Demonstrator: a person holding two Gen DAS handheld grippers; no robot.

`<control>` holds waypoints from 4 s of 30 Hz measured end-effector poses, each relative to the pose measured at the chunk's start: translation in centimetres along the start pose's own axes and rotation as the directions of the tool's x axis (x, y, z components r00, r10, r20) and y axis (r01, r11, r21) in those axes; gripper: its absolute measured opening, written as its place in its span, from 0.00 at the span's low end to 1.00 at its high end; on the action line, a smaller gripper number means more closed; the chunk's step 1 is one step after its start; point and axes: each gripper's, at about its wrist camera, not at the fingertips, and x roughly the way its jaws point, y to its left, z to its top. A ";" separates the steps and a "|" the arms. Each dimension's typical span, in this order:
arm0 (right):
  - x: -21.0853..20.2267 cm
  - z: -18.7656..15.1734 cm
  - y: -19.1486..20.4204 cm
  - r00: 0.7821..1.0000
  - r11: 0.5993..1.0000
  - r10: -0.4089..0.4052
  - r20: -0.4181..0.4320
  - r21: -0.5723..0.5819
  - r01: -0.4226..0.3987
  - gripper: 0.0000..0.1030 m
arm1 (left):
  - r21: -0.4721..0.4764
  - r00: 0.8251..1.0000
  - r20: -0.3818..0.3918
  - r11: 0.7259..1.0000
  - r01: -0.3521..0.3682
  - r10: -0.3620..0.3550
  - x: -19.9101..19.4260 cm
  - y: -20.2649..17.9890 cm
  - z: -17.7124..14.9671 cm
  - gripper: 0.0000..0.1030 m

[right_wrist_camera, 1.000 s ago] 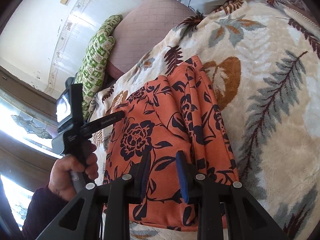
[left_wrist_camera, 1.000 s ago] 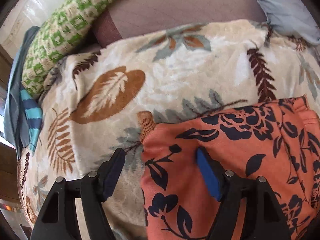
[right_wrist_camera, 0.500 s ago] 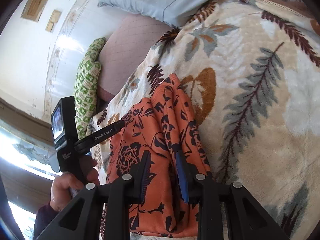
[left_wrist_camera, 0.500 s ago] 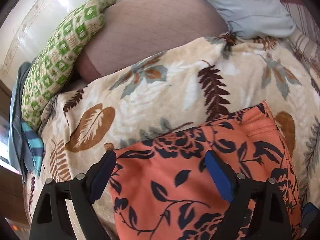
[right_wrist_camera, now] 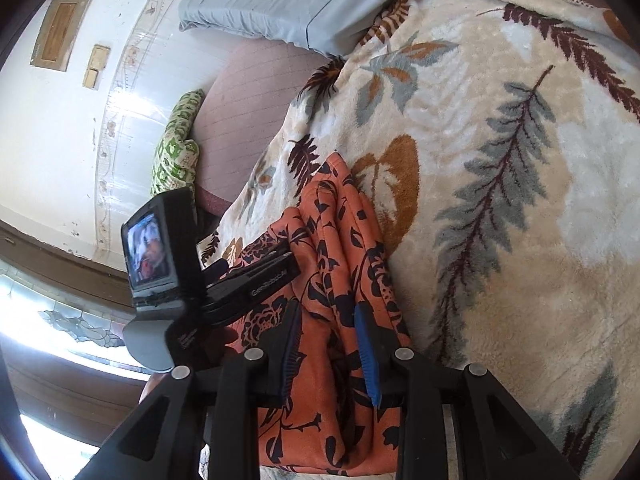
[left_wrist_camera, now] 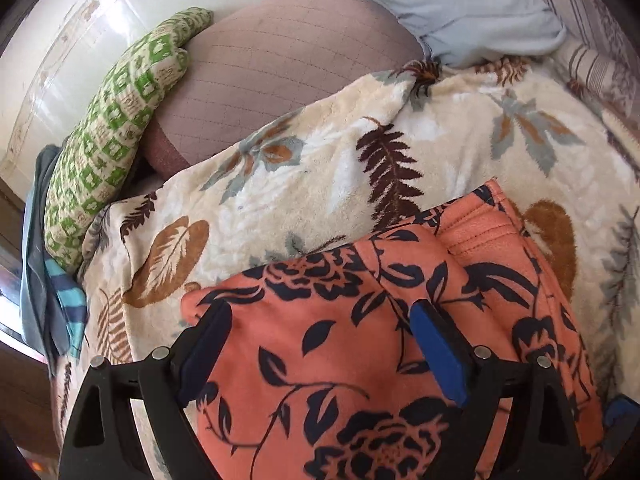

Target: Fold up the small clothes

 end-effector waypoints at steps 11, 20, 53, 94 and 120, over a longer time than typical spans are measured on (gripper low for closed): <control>2.6 -2.8 3.0 0.987 0.984 -0.033 -0.156 -0.177 0.005 0.30 | -0.073 0.996 0.029 0.994 -0.087 0.089 -6.5 5.4 -12.6 0.88; 4.2 -4.9 3.2 0.963 0.941 -0.202 -0.179 -0.309 0.140 0.29 | -0.085 0.997 0.048 0.995 -0.056 0.061 -6.5 5.7 -16.4 0.89; -0.3 -7.9 6.0 0.986 0.902 -0.165 -0.033 -0.409 0.137 0.31 | -0.142 0.995 0.065 0.988 -0.068 0.078 -6.6 5.6 -18.2 0.89; 0.3 -8.5 6.1 0.990 0.915 -0.134 -0.037 -0.388 0.109 0.30 | -0.207 0.998 0.054 0.978 -0.019 0.031 -8.4 8.0 -15.2 0.88; 0.9 -4.5 3.4 0.970 0.943 -0.241 0.008 -0.235 0.236 0.30 | -0.147 0.996 -0.082 0.989 -0.032 0.020 -2.4 7.9 -9.9 0.88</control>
